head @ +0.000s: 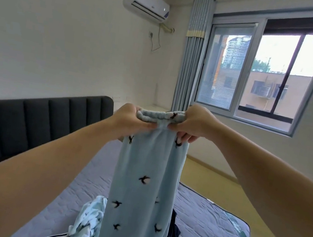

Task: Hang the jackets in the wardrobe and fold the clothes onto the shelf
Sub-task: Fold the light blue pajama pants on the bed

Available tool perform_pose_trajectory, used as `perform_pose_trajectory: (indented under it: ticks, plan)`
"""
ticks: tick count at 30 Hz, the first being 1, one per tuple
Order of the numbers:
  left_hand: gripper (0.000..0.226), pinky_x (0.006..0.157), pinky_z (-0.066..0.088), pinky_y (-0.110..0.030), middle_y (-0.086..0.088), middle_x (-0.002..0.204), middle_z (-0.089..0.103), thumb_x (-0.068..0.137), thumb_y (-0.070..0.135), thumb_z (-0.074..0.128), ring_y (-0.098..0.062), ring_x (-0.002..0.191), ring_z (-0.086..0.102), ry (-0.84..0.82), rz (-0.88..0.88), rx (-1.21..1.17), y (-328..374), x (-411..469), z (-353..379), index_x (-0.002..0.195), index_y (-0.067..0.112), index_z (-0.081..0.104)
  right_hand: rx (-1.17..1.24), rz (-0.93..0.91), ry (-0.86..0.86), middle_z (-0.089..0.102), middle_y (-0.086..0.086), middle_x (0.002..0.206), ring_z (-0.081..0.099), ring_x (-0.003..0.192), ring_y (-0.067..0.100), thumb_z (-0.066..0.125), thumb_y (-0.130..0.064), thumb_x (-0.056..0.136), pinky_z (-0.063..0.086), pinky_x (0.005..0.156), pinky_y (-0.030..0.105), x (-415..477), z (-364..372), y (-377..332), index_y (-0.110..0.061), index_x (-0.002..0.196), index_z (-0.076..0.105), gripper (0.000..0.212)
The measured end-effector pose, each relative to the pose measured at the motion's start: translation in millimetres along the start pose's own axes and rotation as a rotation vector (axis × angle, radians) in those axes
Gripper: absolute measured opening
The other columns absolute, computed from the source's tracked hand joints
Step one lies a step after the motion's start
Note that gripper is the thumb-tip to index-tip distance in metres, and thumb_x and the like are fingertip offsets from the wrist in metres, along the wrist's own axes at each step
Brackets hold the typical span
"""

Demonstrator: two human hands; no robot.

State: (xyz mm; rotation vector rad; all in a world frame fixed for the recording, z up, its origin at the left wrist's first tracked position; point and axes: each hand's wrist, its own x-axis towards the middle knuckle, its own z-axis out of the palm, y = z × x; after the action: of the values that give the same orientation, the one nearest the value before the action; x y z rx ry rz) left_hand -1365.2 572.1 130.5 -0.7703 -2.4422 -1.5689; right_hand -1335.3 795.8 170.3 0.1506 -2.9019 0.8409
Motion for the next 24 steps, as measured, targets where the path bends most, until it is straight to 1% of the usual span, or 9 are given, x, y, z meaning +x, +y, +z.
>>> perform_pose_trajectory:
  ticks: [2, 6, 8, 10, 12, 16, 18, 21, 24]
  plan:
    - [0.022, 0.066, 0.056, -0.018, 0.006, 0.080, 0.077, 0.069, 0.027, 0.091, -0.006, 0.077, 0.073, 0.057, -0.054, 0.009, -0.3, 8.8, -5.7, 0.084, 0.019, 0.077, -0.088, -0.028, -0.026, 0.073, 0.001, 0.062, 0.073, 0.058, 0.014, 0.077, -0.046, 0.081, 0.057, 0.050, 0.024, -3.5, -4.8, 1.4, -0.003, 0.078, 0.073, 0.043]
    - [0.028, 0.078, 0.061, -0.031, 0.000, 0.084, 0.078, 0.060, 0.019, 0.092, -0.018, 0.084, 0.075, 0.080, -0.114, 0.014, 3.6, 17.2, -14.1, 0.084, 0.015, 0.078, -0.242, -0.038, -0.044, 0.069, 0.001, 0.059, 0.070, 0.052, 0.018, 0.079, -0.059, 0.073, 0.052, 0.043, 0.023, -5.8, -13.4, 1.9, -0.011, 0.078, 0.067, 0.050]
    - [0.029, 0.079, 0.061, -0.032, -0.001, 0.085, 0.078, 0.056, 0.023, 0.091, -0.020, 0.086, 0.074, 0.056, -0.081, 0.010, 5.8, 17.4, -14.5, 0.081, 0.016, 0.078, -0.304, -0.013, -0.102, 0.068, 0.004, 0.079, 0.070, 0.063, 0.020, 0.078, -0.060, 0.074, 0.057, 0.048, 0.027, -5.7, -15.3, 4.7, -0.013, 0.087, 0.064, 0.050]
    - [0.026, 0.079, 0.060, -0.031, -0.001, 0.085, 0.077, 0.057, 0.025, 0.090, -0.020, 0.086, 0.074, 0.045, -0.048, -0.001, 5.8, 19.0, -15.6, 0.079, 0.018, 0.078, -0.371, 0.021, -0.142, 0.062, 0.003, 0.096, 0.065, 0.078, 0.018, 0.077, -0.057, 0.077, 0.062, 0.060, 0.032, -5.6, -15.4, 9.1, -0.012, 0.104, 0.061, 0.055]
    - [0.019, 0.079, 0.060, -0.030, -0.001, 0.086, 0.077, 0.064, 0.021, 0.091, -0.018, 0.086, 0.073, 0.027, -0.020, 0.003, 5.4, 20.6, -17.2, 0.077, 0.020, 0.077, -0.363, 0.039, -0.125, 0.063, 0.002, 0.098, 0.063, 0.083, 0.017, 0.080, -0.053, 0.076, 0.061, 0.066, 0.032, -4.4, -14.7, 13.0, -0.012, 0.110, 0.063, 0.057]
    - [0.013, 0.078, 0.058, -0.033, 0.002, 0.079, 0.071, 0.078, 0.017, 0.084, -0.016, 0.080, 0.067, 0.049, 0.010, 0.070, 0.2, 24.4, -23.5, 0.080, 0.019, 0.072, -0.130, -0.007, 0.057, 0.071, 0.002, 0.086, 0.066, 0.079, 0.019, 0.089, -0.042, 0.066, 0.053, 0.061, 0.027, 0.3, -13.3, 14.8, -0.016, 0.088, 0.073, 0.038]
    - [0.011, 0.074, 0.055, -0.037, -0.003, 0.081, 0.068, 0.083, 0.017, 0.080, -0.019, 0.079, 0.063, 0.044, 0.000, 0.048, -3.7, 26.9, -29.3, 0.086, 0.017, 0.069, 0.110, -0.021, 0.069, 0.073, 0.007, 0.095, 0.069, 0.088, 0.025, 0.090, -0.027, 0.067, 0.061, 0.071, 0.036, 2.5, -9.8, 14.0, -0.016, 0.093, 0.072, 0.033]
    - [0.012, 0.072, 0.049, -0.040, -0.008, 0.084, 0.065, 0.087, 0.020, 0.077, -0.023, 0.079, 0.060, 0.032, -0.025, 0.029, -10.7, 29.8, -33.4, 0.090, 0.014, 0.067, 0.323, -0.043, 0.052, 0.069, 0.009, 0.106, 0.069, 0.095, 0.027, 0.087, -0.010, 0.070, 0.062, 0.079, 0.043, 4.6, -2.7, 10.9, -0.019, 0.098, 0.066, 0.036]
    - [0.023, 0.070, 0.055, -0.029, -0.001, 0.085, 0.070, 0.081, 0.025, 0.083, -0.017, 0.082, 0.065, 0.052, -0.009, 0.004, -17.9, 32.2, -33.8, 0.093, 0.015, 0.066, 0.359, -0.073, 0.049, 0.065, 0.007, 0.104, 0.068, 0.095, 0.026, 0.085, -0.006, 0.070, 0.063, 0.075, 0.043, 5.1, -1.4, 11.8, -0.022, 0.096, 0.060, 0.040]
